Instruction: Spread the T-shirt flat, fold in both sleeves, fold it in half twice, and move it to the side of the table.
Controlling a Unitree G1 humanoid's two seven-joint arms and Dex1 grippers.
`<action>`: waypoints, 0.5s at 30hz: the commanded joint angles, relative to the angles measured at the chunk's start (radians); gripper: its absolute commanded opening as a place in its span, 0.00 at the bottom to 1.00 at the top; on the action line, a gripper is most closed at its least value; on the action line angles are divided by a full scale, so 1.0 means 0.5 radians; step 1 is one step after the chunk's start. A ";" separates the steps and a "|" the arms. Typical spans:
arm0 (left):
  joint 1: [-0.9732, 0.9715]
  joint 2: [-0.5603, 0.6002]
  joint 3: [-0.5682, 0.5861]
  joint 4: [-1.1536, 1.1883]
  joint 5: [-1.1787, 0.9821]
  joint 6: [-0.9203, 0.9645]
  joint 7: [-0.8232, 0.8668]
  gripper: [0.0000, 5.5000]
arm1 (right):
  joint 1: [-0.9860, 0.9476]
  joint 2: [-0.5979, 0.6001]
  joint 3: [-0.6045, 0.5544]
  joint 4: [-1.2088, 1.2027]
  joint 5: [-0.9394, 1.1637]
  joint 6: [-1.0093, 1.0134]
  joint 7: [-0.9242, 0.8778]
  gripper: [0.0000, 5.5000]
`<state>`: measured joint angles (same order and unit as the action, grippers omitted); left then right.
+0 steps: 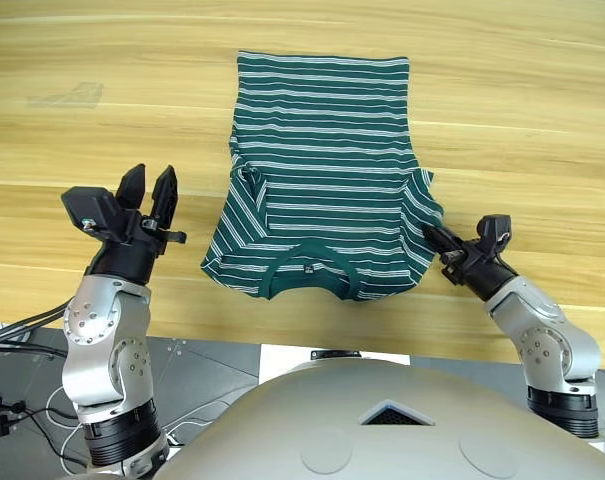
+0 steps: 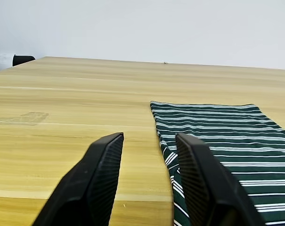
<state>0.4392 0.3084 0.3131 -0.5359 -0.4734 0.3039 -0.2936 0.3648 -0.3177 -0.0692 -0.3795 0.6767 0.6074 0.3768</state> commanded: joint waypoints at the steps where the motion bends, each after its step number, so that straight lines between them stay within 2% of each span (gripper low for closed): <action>1: -0.003 -0.007 -0.023 0.023 0.024 -0.011 -0.020 0.38 | -0.043 0.050 -0.040 -0.049 0.045 -0.069 0.055 0.07; 9: 0.009 -0.014 -0.063 0.018 0.045 -0.022 -0.042 0.38 | -0.046 0.053 0.011 -0.128 -0.021 -0.153 0.152 0.07; 15: 0.021 -0.026 -0.082 0.009 0.058 -0.031 -0.047 0.38 | 0.017 -0.131 0.344 -0.148 -0.581 -0.379 0.170 0.07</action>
<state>0.4429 0.2973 0.2823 -0.5270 -0.4604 0.2943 -0.3146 0.3644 -0.3539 0.0574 -0.4437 0.4620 0.4567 0.4609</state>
